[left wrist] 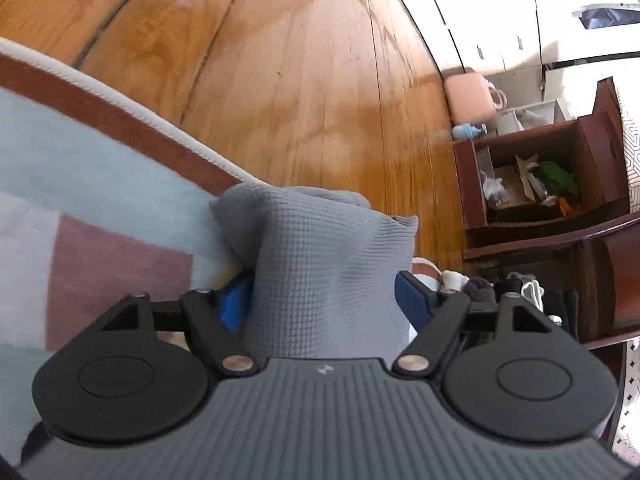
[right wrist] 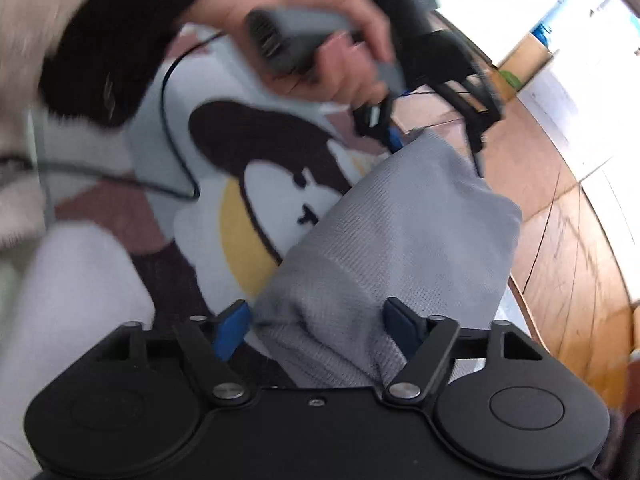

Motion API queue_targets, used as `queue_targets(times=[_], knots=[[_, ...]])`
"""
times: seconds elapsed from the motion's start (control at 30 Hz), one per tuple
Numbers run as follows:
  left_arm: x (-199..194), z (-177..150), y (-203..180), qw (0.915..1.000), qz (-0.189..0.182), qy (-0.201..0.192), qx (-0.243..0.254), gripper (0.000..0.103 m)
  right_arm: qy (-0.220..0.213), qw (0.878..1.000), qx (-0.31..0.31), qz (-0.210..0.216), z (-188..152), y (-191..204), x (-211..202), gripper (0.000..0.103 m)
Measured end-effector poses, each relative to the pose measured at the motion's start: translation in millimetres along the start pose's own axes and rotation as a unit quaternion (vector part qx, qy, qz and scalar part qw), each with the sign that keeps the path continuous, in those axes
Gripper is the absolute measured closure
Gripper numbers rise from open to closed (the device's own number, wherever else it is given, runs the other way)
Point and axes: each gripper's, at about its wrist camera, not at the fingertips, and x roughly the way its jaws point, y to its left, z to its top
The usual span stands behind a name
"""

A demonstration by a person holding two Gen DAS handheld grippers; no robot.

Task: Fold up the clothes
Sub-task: 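Grasp the grey shirt bundle with the left tool while the right tool holds its end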

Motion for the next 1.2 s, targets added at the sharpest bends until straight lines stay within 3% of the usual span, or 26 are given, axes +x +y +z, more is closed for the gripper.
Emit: queue_targets(times=[0.03, 0.1, 0.13, 0.17, 0.23, 0.33, 0.43, 0.5, 0.53, 0.57, 0.6, 0.67, 0.73, 0.77, 0.8, 0.9, 0.97, 1.07, 1.13, 1.2], knots=[[1.6, 1.5, 1.2, 0.9999, -0.008, 0.005, -0.005, 0.055, 0.0, 1.0, -0.022, -0.014, -1.1, 4.8, 3.7, 0.023], [2.7, -2.1, -7.2, 0.9996, 0.017, -0.003, 0.022, 0.08, 0.0, 0.996, -0.075, -0.057, -1.4, 14.7, 14.3, 0.025], [3.1, -4.3, -11.9, 0.9988, 0.032, -0.008, 0.037, 0.083, -0.004, 0.994, -0.085, -0.068, -3.0, 14.8, 12.6, 0.029], [0.1, -6.7, -17.4, 0.9978, 0.043, -0.014, 0.047, 0.084, -0.008, 0.992, -0.096, -0.078, -4.6, 14.8, 10.9, 0.045], [-13.0, -12.4, -39.0, 0.9929, 0.072, -0.039, 0.086, 0.086, -0.012, 0.988, -0.107, -0.112, -6.6, 13.5, 4.2, 0.064], [-48.3, -27.3, -74.7, 0.9793, 0.116, -0.088, 0.141, 0.087, -0.01, 0.982, -0.09, -0.167, -9.0, 0.5, -12.2, 0.07], [-79.5, -42.9, -70.2, 0.9803, 0.136, -0.096, 0.106, 0.087, 0.008, 0.986, -0.023, -0.168, -18.3, -29.6, -25.4, 0.073], [-85.0, -46.6, -53.0, 0.9823, 0.149, -0.081, 0.079, 0.087, 0.021, 0.99, 0.083, -0.116, -27.6, -56.9, -32.3, 0.064], [-84.0, -45.5, -42.4, 0.9835, 0.153, -0.07, 0.066, 0.087, 0.029, 0.984, 0.151, -0.088, -33.5, -72.7, -36.9, 0.057], [-83.2, -44.3, -31.2, 0.9854, 0.154, -0.06, 0.041, 0.087, 0.029, 0.969, 0.242, -0.033, -44.5, -90.3, -39.4, 0.054], [-83.8, -41.5, -20.3, 0.9879, 0.144, -0.056, 0.011, 0.087, 0.028, 0.943, 0.331, 0.024, -55.7, -107.8, -41.6, 0.052], [-84.7, -36.4, -5.4, 0.9906, 0.121, -0.051, -0.036, 0.087, 0.001, 0.84, 0.517, 0.165, -89.1, -132.7, -34.3, 0.035], [-84.9, -32.6, -4.1, 0.9914, 0.116, -0.047, -0.039, 0.086, -0.027, 0.719, 0.641, 0.265, -117.0, -137.4, -13.3, 0.023], [-83.6, -32.4, -5.9, 0.991, 0.123, -0.046, -0.03, 0.086, -0.026, 0.676, 0.679, 0.285, -124.5, -135.4, -1.8, 0.023], [-82.1, -32.3, -7.9, 0.9902, 0.13, -0.045, -0.02, 0.085, -0.02, 0.645, 0.705, 0.296, -129.5, -132.1, 7.2, 0.023], [-78.7, -32.3, -9.9, 0.9897, 0.132, -0.056, -0.003, 0.084, 0.022, 0.578, 0.757, 0.304, -138.5, -121.1, 29.6, 0.023], [-77.1, -32.3, -10.7, 0.989, 0.127, -0.074, 0.02, 0.083, 0.018, 0.527, 0.788, 0.318, -144.1, -116.3, 35.5, 0.022], [-69.3, -32.0, -13.1, 0.9841, 0.142, -0.088, 0.061, 0.078, 0.011, 0.492, 0.811, 0.316, -141.9, -112.4, 47.7, 0.018], [-65.1, -30.6, -9.4, 0.9829, 0.149, -0.09, 0.06, 0.066, 0.022, 0.476, 0.825, 0.303, -137.8, -109.1, 56.1, 0.017], [-66.5, -27.4, 2.7, 0.9857, 0.132, -0.1, 0.032, 0.058, 0.014, 0.46, 0.833, 0.307, -130.1, -107.9, 62.1, 0.014]])
